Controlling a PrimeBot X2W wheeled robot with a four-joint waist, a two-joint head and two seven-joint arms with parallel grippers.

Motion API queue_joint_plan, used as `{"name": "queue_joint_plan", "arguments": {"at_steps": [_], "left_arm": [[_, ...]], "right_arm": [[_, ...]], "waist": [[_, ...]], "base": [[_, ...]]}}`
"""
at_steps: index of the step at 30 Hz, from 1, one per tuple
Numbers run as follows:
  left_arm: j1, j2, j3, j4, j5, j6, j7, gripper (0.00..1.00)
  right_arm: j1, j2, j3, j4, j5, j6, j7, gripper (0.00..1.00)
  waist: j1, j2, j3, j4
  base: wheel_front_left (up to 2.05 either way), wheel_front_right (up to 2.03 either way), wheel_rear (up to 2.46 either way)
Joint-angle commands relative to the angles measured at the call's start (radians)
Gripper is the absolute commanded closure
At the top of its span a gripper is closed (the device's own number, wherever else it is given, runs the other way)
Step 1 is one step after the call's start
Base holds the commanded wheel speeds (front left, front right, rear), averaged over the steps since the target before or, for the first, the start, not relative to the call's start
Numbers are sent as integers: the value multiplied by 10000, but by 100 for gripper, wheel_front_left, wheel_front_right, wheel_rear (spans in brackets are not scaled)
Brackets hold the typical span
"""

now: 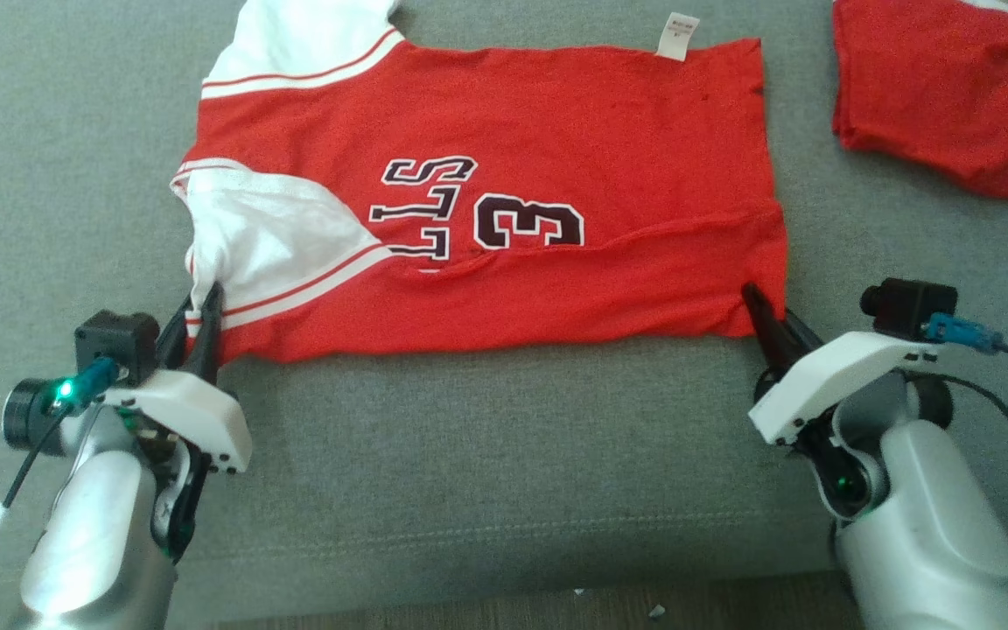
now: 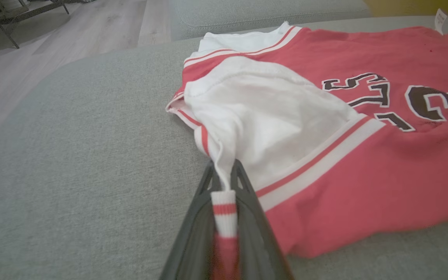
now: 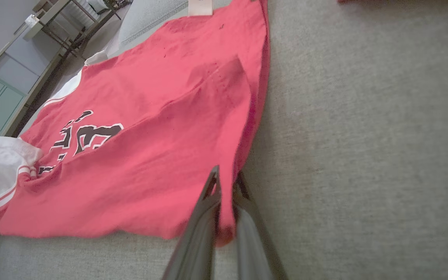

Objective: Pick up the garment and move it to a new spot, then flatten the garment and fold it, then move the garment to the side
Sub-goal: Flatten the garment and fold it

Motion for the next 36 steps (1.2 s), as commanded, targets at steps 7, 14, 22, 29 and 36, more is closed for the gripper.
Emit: {"name": "queue_joint_plan", "arguments": {"at_steps": [7,14,22,29,36], "left_arm": [[116,693,151,-188,-81,-153,-6,100],[532,912,-41,-516,-112,-252,205,100],[1147,1097,-512,-945,-260,-485,820,100],[1340,1022,-737,-1265,-371,-516,951,100],[1424,880,-702,-1308,-511,-344,640,0]], "right_arm": [[368,-823,346,-936,62,62,648,100],[1028,-1604,415,-1828,479,62,1775,100],[1810,-1875,83,-2804,804,62,2817,100],[2222,-1606,-222,-3137,675,62,3025,100],[2396,-1326,-656,-3324,403,62,2658,0]], "waist": [[-1,0,-562,-90],[-1,0,-854,-61],[-1,0,-1006,-69],[-1,0,-956,-32],[-1,0,-1094,-45]], "base": [[0,0,0],[0,0,0],[0,0,0],[0,0,0],[0,0,0]]}}
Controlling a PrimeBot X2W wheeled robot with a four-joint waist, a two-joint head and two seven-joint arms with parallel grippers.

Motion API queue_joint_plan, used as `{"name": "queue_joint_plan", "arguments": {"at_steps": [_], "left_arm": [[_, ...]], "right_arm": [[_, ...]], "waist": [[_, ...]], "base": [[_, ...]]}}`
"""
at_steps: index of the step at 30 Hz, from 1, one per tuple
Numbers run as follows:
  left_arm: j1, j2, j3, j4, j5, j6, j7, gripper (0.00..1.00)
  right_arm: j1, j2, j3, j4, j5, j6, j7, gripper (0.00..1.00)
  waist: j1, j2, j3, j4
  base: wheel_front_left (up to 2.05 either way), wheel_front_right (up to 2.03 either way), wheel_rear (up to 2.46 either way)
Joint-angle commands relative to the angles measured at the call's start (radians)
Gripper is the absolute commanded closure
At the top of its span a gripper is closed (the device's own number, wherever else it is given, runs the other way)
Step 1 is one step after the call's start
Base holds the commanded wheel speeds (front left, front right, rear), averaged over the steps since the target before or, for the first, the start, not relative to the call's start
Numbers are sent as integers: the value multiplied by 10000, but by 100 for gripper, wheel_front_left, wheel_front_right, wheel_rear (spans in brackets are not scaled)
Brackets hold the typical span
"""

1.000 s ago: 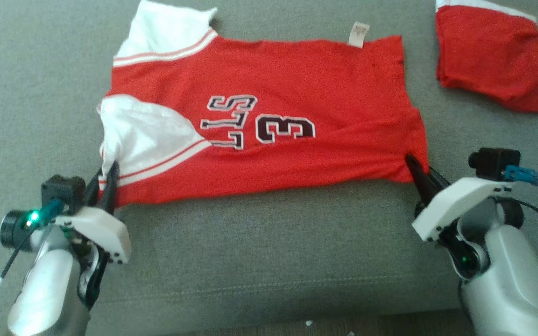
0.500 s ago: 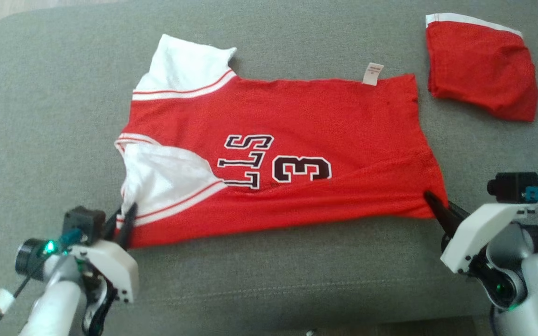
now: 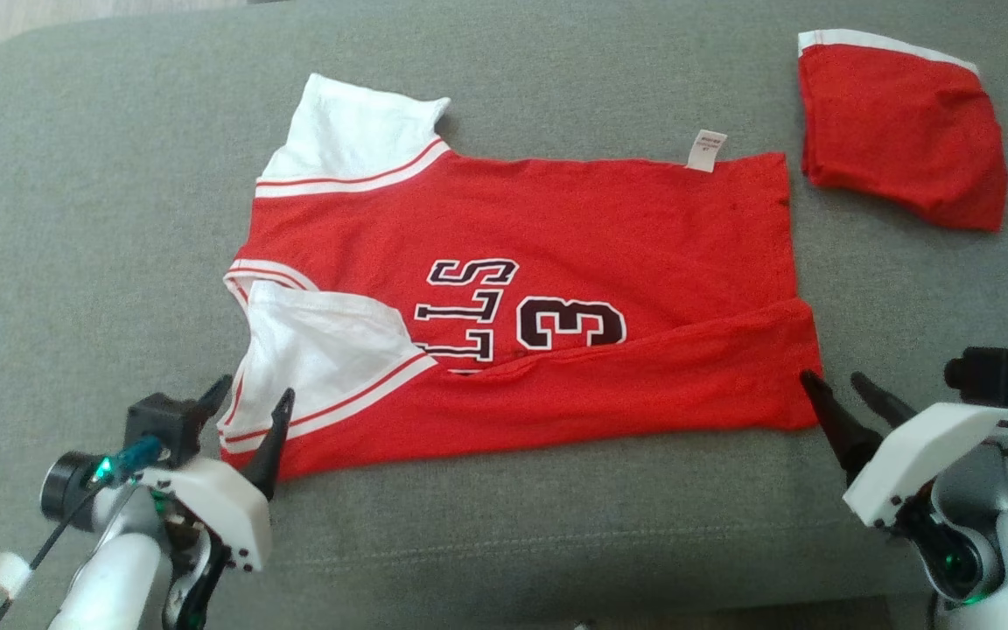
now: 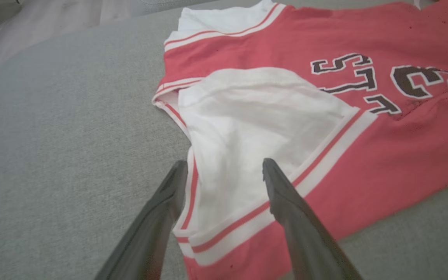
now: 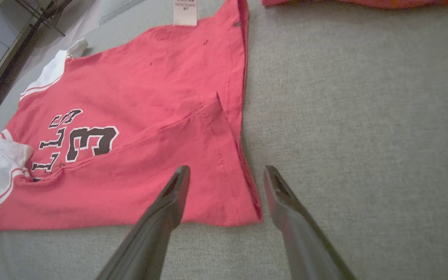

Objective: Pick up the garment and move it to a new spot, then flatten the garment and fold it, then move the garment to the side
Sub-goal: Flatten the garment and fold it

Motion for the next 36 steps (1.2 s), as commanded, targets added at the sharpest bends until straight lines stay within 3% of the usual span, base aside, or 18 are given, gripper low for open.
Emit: {"name": "queue_joint_plan", "arguments": {"at_steps": [1,7,16,21,27,36], "left_arm": [[-177,187,492,-349,-177,146,-231,0],[-234,-68,1098,-878,-647,509,-1171,0],[-163,-939,2434,-3085,-1198,855,-1956,0],[201,-1772,3199,-4366,-881,562,-1963,0],[641,-2416,3459,-4755,-363,148,-1965,0],[466,-2555,3534,-4278,-73,-53,-1966,0]], "right_arm": [[-76,25,38,-472,-144,62,-242,0],[-181,235,-133,-955,-160,62,-1280,0],[-335,-6,465,-1827,-856,62,-4203,0],[-356,203,822,-2146,-1458,62,-5571,0],[-347,619,1058,-2321,-2272,62,-6702,0],[-455,843,1197,-2061,-2523,62,-6846,0]], "waist": [[0,0,-65,-11],[0,0,-182,-19],[0,0,-292,22],[0,0,-367,-25],[0,0,-257,-86],[0,0,-130,-243]], "base": [[0,0,0],[0,0,0],[0,0,0],[0,0,0],[0,0,0],[0,0,0]]}}
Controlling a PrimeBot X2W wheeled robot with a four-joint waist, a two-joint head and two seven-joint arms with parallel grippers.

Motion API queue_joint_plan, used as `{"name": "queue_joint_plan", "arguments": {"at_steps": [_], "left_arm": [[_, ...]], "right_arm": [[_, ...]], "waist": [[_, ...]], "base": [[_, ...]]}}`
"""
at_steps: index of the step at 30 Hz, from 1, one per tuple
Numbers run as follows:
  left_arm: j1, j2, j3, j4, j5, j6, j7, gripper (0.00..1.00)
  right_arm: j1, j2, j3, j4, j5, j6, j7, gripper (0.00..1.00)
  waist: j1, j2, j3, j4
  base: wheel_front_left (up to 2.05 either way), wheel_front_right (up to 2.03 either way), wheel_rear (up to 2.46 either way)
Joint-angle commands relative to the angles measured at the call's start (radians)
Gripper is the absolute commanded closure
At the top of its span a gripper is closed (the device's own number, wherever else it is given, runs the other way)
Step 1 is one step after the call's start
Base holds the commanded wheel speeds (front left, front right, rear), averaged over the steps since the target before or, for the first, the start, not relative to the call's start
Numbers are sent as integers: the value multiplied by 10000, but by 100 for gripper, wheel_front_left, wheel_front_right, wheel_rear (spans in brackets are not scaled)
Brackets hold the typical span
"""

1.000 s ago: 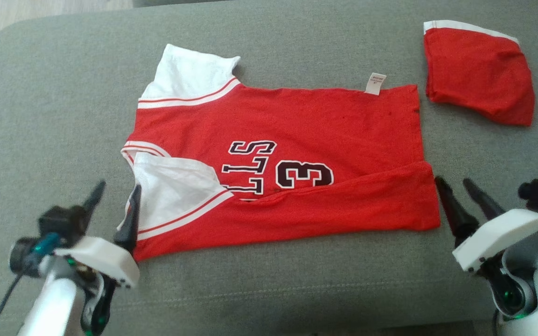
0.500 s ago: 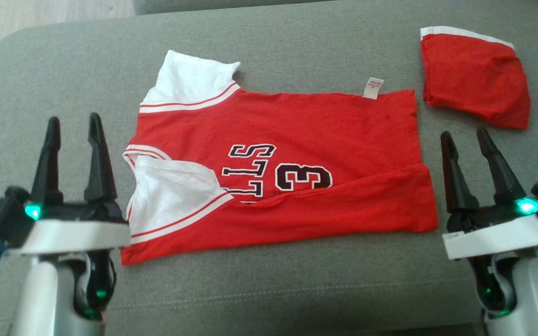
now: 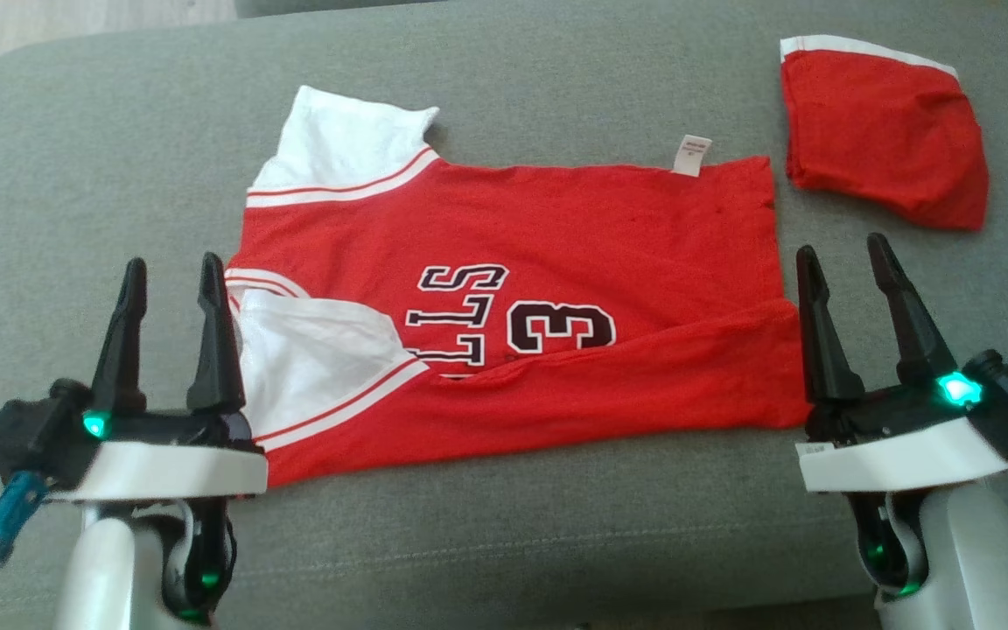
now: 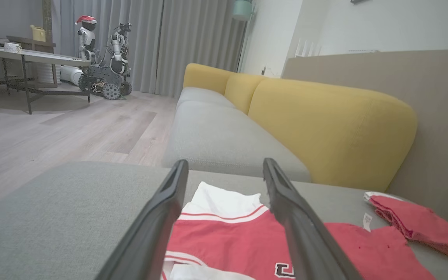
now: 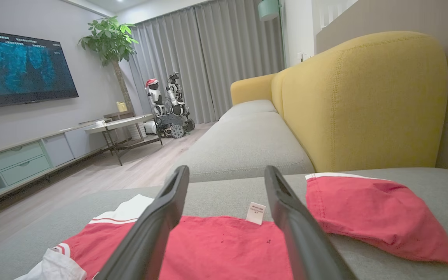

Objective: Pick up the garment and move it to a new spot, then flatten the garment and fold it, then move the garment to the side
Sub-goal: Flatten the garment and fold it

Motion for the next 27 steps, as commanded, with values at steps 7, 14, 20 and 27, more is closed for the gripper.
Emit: {"name": "queue_joint_plan", "arguments": {"at_steps": [7,14,20,27], "left_arm": [[-1632,829,195,1123,855,-175,91,0],[-3770,2449,-130,2113,791,-295,2350,0],[-5856,4363,-1352,2952,-549,-327,4381,0],[-7640,6127,-2553,3953,-1683,-330,5833,0]], "right_arm": [[-1027,192,538,-262,-191,62,424,0],[-2035,396,995,-204,-368,62,885,0],[-2775,611,1276,-352,-429,62,865,0],[-3140,829,1553,-508,-345,62,654,0]], "waist": [[0,-1,798,-672],[0,-1,1791,-1343],[0,-1,2716,-2003],[0,-1,3477,-2668]], "base": [[0,0,0],[0,0,0],[0,0,0],[0,0,0]]}}
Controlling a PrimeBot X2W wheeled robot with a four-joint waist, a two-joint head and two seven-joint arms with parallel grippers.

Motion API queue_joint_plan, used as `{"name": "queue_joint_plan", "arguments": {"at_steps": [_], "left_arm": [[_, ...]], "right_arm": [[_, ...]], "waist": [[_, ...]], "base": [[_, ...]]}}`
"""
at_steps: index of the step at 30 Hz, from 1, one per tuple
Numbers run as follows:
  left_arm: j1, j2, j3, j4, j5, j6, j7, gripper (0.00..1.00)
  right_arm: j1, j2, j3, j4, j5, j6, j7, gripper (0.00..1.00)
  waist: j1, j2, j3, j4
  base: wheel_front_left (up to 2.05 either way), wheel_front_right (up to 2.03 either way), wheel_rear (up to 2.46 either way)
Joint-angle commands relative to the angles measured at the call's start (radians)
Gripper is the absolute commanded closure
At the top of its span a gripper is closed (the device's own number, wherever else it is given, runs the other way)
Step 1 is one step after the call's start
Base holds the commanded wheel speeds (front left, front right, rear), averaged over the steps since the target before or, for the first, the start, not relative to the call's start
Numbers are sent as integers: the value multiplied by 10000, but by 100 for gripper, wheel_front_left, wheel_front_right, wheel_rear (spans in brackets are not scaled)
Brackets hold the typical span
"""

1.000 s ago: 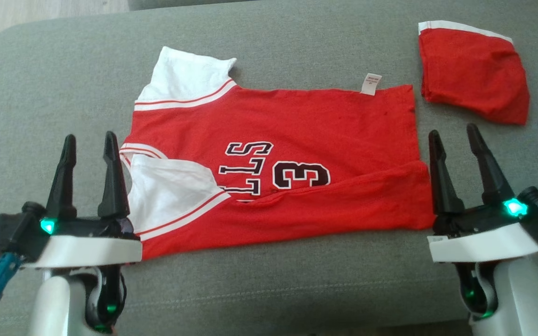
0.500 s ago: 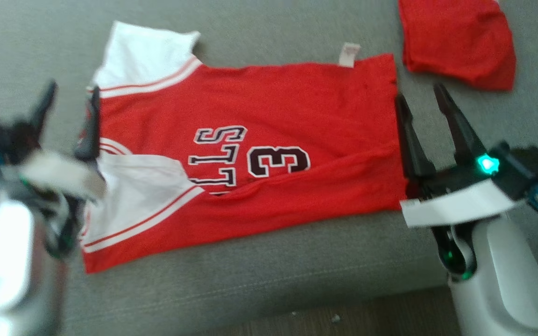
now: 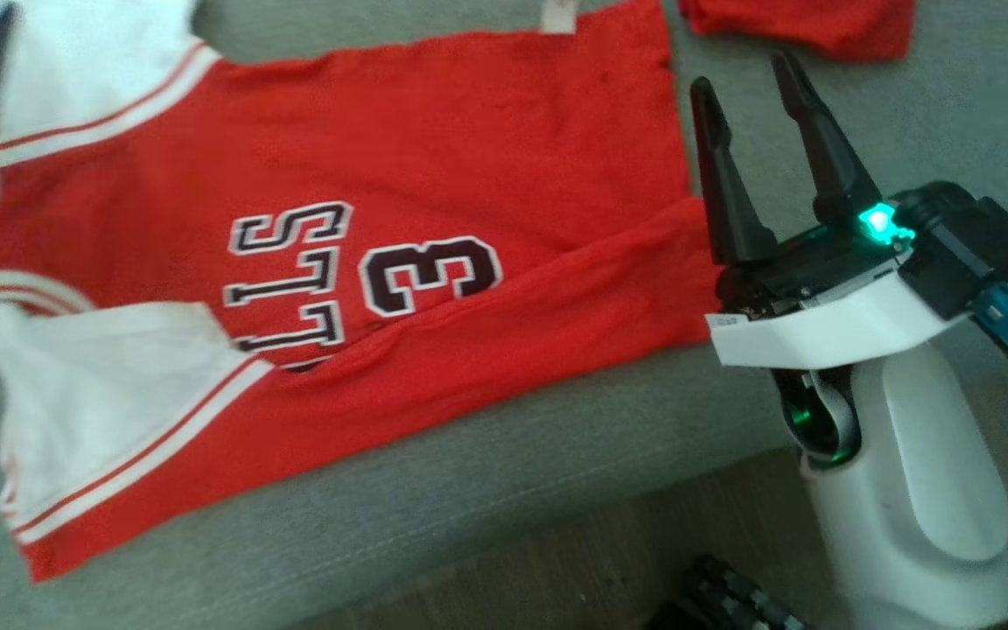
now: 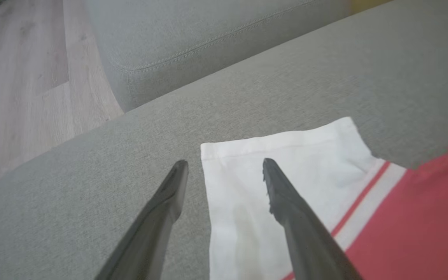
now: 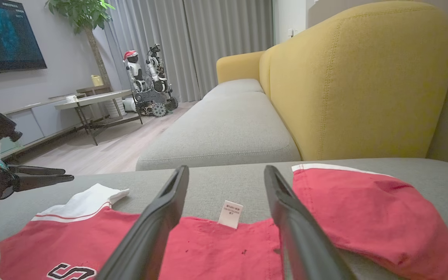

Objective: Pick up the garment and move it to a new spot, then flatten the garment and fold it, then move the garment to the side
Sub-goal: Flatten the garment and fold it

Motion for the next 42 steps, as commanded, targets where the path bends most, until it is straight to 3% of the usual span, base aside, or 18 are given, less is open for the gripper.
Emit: {"name": "queue_joint_plan", "arguments": {"at_steps": [1,5,12,25,26,27,28,34,42], "left_arm": [[-654,746,297,-52,-120,15,155,0],[-1377,1300,-203,694,-173,15,451,0],[-2306,1688,-860,1705,-238,14,762,0],[-3066,1716,-1606,2865,-443,14,1018,0],[-3064,1675,-1708,2863,-555,14,1074,6],[-3062,1645,-1809,2831,-684,14,1123,64],[-3067,1635,-1906,2803,-822,14,1166,100],[-3160,1554,-2193,2677,-1435,14,1048,100],[-3344,1237,-2036,2357,-1375,69,-1086,100]], "right_arm": [[-206,169,238,-413,11,62,-127,0],[-294,224,353,-433,65,62,-277,0],[-304,254,379,-407,178,62,-466,0],[-325,258,379,-379,377,62,-645,0],[-327,259,360,-360,374,62,-649,0],[-328,259,335,-341,366,62,-648,0],[-330,259,302,-325,355,62,-643,0],[-393,259,71,-223,264,62,-548,0],[-1189,30,-556,651,313,62,436,0]], "waist": [[-2,0,405,-447],[-2,0,614,-745],[-2,0,801,-1012],[-2,0,1045,-1162],[-2,0,1029,-1148],[-2,0,1012,-1131],[-2,0,999,-1110],[-2,0,900,-878],[-2,0,732,-171]], "base": [[0,0,0],[0,0,0],[0,0,0],[0,0,0],[0,0,0],[0,0,0],[0,0,0],[0,0,0],[0,0,0]]}}
